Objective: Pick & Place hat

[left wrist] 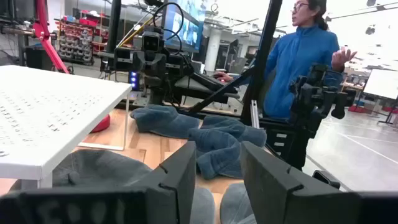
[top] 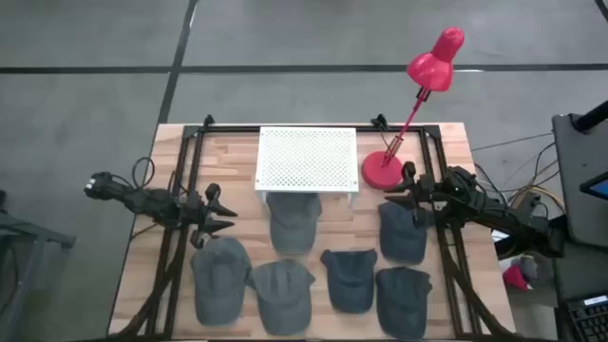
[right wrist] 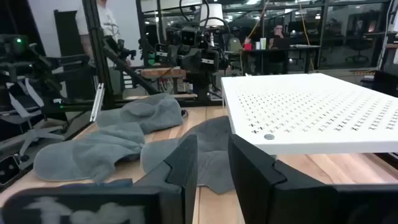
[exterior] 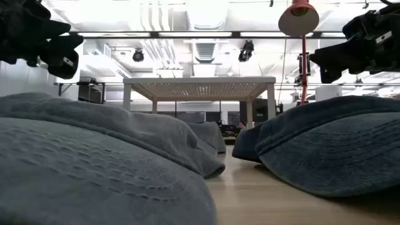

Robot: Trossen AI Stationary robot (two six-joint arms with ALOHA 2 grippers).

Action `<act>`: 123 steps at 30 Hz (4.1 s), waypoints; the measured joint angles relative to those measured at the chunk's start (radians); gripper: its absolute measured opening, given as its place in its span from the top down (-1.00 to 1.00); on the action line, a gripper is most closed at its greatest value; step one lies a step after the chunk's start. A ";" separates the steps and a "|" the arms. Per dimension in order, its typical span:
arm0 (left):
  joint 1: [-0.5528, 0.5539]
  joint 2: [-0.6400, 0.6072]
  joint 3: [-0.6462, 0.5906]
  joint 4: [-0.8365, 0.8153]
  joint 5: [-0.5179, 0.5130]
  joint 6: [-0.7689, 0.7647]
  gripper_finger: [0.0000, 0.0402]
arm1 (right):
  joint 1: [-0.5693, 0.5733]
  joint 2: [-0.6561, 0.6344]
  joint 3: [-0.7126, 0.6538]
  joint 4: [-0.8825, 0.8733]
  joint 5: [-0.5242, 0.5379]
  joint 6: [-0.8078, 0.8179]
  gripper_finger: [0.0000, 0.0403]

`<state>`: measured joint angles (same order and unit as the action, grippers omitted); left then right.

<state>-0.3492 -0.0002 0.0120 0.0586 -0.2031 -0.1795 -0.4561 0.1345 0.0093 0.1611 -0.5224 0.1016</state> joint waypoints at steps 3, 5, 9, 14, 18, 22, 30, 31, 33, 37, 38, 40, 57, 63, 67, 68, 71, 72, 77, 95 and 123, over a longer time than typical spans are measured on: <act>0.000 0.000 0.000 0.000 0.000 0.000 0.36 | 0.000 0.000 0.000 0.000 0.000 0.001 0.58; 0.000 0.000 0.000 0.000 0.000 0.000 0.36 | 0.000 0.000 0.000 0.000 0.000 0.000 0.60; 0.000 0.000 0.000 0.000 0.000 0.000 0.36 | 0.000 0.000 0.000 0.000 0.000 0.000 0.64; 0.000 0.000 0.000 0.000 0.000 0.000 0.36 | 0.000 0.000 0.000 0.000 0.000 0.000 0.66; 0.000 0.000 0.000 0.000 0.000 0.000 0.36 | 0.000 0.000 0.000 0.000 0.000 0.001 0.63; 0.000 0.000 0.000 0.000 0.000 0.000 0.36 | 0.000 0.000 0.000 0.000 0.000 0.002 0.60; 0.000 0.000 0.000 0.000 0.000 0.000 0.36 | 0.000 0.000 0.000 0.000 0.000 0.000 0.57; 0.000 0.000 0.000 0.000 0.000 0.000 0.36 | 0.000 0.000 0.000 0.000 0.000 0.001 0.58; 0.000 0.000 0.000 0.000 0.000 0.000 0.36 | 0.000 0.000 0.000 0.000 0.000 0.001 0.60; 0.000 0.000 0.000 0.000 0.000 0.000 0.36 | 0.000 0.000 0.000 0.000 0.000 0.001 0.64; 0.000 0.000 0.000 0.000 0.000 0.000 0.36 | 0.000 0.000 0.000 0.000 0.000 0.000 0.65; 0.000 0.000 0.000 0.000 0.000 0.000 0.36 | 0.000 0.000 0.000 0.000 0.000 0.000 0.66; 0.000 0.000 0.000 0.000 0.000 0.000 0.36 | 0.000 0.000 0.000 0.000 0.000 0.002 0.57; 0.000 0.000 0.000 0.000 0.000 0.000 0.36 | 0.000 0.000 0.000 0.000 0.024 -0.024 0.62; 0.000 0.000 0.000 0.000 0.000 0.000 0.36 | 0.000 0.000 0.000 0.000 0.027 -0.027 0.66; 0.000 0.000 0.000 0.000 0.000 0.000 0.36 | -0.001 0.000 0.000 0.000 0.027 -0.027 0.66; 0.000 0.000 0.000 0.000 0.000 0.000 0.36 | -0.001 0.000 0.000 0.000 0.028 -0.026 0.65; 0.000 0.000 0.000 0.000 0.000 0.000 0.36 | -0.001 0.000 0.000 0.001 0.030 -0.025 0.65; 0.000 0.000 0.000 0.000 -0.007 0.002 0.36 | -0.001 0.000 0.000 0.001 0.054 0.066 0.60; 0.000 0.000 0.000 0.001 -0.004 -0.194 0.36 | 0.000 0.000 0.000 0.003 0.051 0.662 0.64; 0.000 0.000 0.000 0.000 -0.004 -0.212 0.36 | 0.035 0.280 0.755 -1.126 0.269 0.428 0.66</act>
<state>-0.3496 -0.0002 0.0117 0.0589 -0.2073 -0.3919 -0.4213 0.4146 0.7646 -0.9653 -0.2536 0.5292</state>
